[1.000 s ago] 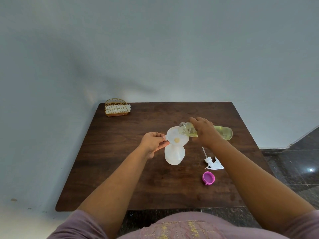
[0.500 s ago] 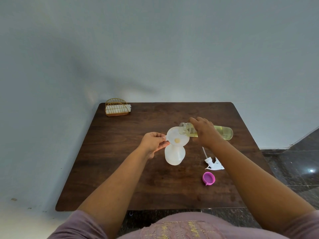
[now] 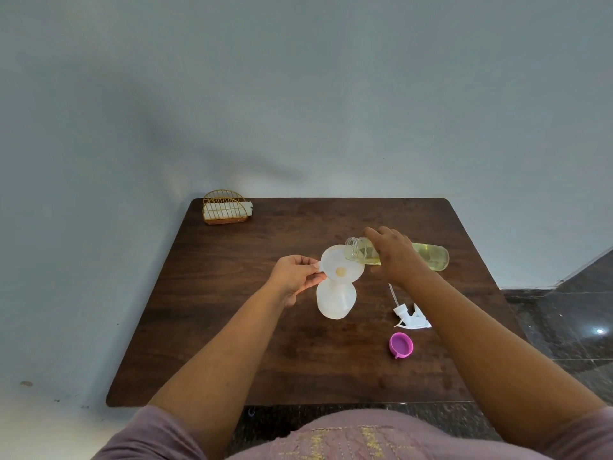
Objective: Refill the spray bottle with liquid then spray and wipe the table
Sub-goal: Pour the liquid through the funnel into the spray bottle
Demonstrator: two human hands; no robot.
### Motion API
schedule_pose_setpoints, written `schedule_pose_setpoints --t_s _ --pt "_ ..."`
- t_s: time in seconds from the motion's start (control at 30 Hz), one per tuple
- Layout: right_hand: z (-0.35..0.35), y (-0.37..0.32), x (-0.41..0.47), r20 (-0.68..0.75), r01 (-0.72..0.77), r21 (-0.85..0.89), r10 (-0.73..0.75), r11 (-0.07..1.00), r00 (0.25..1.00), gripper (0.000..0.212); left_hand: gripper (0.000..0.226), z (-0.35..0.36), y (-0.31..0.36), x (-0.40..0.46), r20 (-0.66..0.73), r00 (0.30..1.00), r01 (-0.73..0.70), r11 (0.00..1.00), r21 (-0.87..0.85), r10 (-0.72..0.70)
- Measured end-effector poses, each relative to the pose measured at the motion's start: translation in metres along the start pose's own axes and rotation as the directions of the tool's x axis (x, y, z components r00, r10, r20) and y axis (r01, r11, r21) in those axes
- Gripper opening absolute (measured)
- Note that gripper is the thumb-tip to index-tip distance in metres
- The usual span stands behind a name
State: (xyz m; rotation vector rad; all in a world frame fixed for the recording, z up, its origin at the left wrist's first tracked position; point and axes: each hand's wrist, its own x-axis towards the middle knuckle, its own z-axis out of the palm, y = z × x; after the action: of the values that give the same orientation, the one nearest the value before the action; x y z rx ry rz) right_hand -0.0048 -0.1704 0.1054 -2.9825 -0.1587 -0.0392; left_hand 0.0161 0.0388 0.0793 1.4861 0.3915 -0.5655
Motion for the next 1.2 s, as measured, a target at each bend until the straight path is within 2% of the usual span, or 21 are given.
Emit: schedule_pose_setpoints --t_s 0.7,1.2 --pt "-0.0004 0.0000 -0.0013 0.002 0.009 -0.031 -0.009 0.999 1.000 0.064 0.015 -0.0006 -0.0015 -0.0018 0.009 1.000 -0.009 1.000 -0.010 0.009" --pt "-0.0017 0.0002 -0.0038 0.004 0.010 -0.041 -0.010 0.999 1.000 0.062 0.010 0.0014 -0.0018 -0.0026 -0.005 1.000 -0.010 1.000 0.005 0.010"
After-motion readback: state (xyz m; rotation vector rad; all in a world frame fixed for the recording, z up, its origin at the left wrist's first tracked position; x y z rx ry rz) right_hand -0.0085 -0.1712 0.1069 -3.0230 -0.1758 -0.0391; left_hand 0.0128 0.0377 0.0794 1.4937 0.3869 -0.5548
